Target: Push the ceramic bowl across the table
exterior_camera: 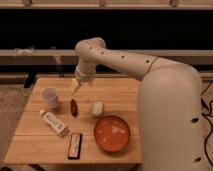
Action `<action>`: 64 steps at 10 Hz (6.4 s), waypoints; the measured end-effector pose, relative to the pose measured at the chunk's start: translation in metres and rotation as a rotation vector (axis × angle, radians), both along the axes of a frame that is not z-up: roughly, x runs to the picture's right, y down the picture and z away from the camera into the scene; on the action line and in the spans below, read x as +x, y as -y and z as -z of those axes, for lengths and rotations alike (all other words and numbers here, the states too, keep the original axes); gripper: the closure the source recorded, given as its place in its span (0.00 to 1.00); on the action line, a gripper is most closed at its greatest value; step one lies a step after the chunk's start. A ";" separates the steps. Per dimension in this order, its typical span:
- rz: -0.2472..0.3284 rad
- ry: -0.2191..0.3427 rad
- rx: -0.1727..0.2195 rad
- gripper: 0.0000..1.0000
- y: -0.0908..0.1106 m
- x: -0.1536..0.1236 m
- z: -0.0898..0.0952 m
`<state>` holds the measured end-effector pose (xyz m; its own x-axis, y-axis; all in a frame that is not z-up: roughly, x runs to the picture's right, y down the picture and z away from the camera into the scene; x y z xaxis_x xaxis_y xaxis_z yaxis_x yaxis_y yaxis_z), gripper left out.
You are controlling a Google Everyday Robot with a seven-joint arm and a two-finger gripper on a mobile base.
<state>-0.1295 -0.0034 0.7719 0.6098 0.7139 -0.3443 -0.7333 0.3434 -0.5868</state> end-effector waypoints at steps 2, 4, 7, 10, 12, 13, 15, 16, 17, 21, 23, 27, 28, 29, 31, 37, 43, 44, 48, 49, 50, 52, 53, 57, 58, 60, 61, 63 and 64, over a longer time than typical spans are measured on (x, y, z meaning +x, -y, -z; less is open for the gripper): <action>0.000 0.000 0.000 0.28 0.000 0.000 0.000; 0.000 0.000 0.000 0.28 0.000 0.000 0.000; 0.000 -0.001 -0.002 0.28 -0.001 0.000 -0.001; 0.001 0.000 -0.002 0.28 -0.001 0.000 -0.001; 0.000 0.000 -0.002 0.28 -0.001 0.000 -0.001; 0.000 0.000 -0.002 0.28 -0.001 0.000 -0.001; 0.000 0.000 -0.002 0.28 -0.001 0.000 -0.001; 0.000 0.000 -0.001 0.28 0.000 0.000 -0.001; 0.005 -0.006 0.001 0.28 -0.001 0.001 -0.002; 0.063 -0.090 0.005 0.28 -0.050 0.013 0.003; 0.062 -0.130 -0.021 0.28 -0.087 0.029 0.011; -0.005 -0.232 -0.117 0.28 -0.136 0.075 0.001; -0.018 -0.252 -0.139 0.28 -0.146 0.084 -0.002; -0.035 -0.276 -0.167 0.28 -0.157 0.095 -0.006; -0.057 -0.303 -0.206 0.28 -0.171 0.107 -0.009; -0.058 -0.306 -0.274 0.28 -0.196 0.102 -0.011; -0.079 -0.309 -0.276 0.28 -0.198 0.099 -0.030; -0.086 -0.312 -0.272 0.28 -0.197 0.102 -0.033; -0.107 -0.326 -0.250 0.28 -0.187 0.117 -0.049; -0.115 -0.327 -0.242 0.28 -0.183 0.121 -0.054; -0.122 -0.326 -0.234 0.28 -0.179 0.123 -0.059; -0.135 -0.321 -0.217 0.28 -0.170 0.126 -0.065; -0.142 -0.315 -0.205 0.28 -0.164 0.126 -0.069; -0.155 -0.293 -0.167 0.28 -0.143 0.122 -0.083; -0.156 -0.289 -0.157 0.28 -0.136 0.121 -0.086; -0.157 -0.277 -0.127 0.28 -0.116 0.121 -0.098; -0.150 -0.274 -0.116 0.28 -0.107 0.120 -0.105; -0.136 -0.252 -0.091 0.28 -0.092 0.107 -0.116; -0.133 -0.245 -0.076 0.28 -0.084 0.103 -0.121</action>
<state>-0.0261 0.0805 0.8927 0.4051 0.7482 -0.5254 -0.8918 0.1967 -0.4075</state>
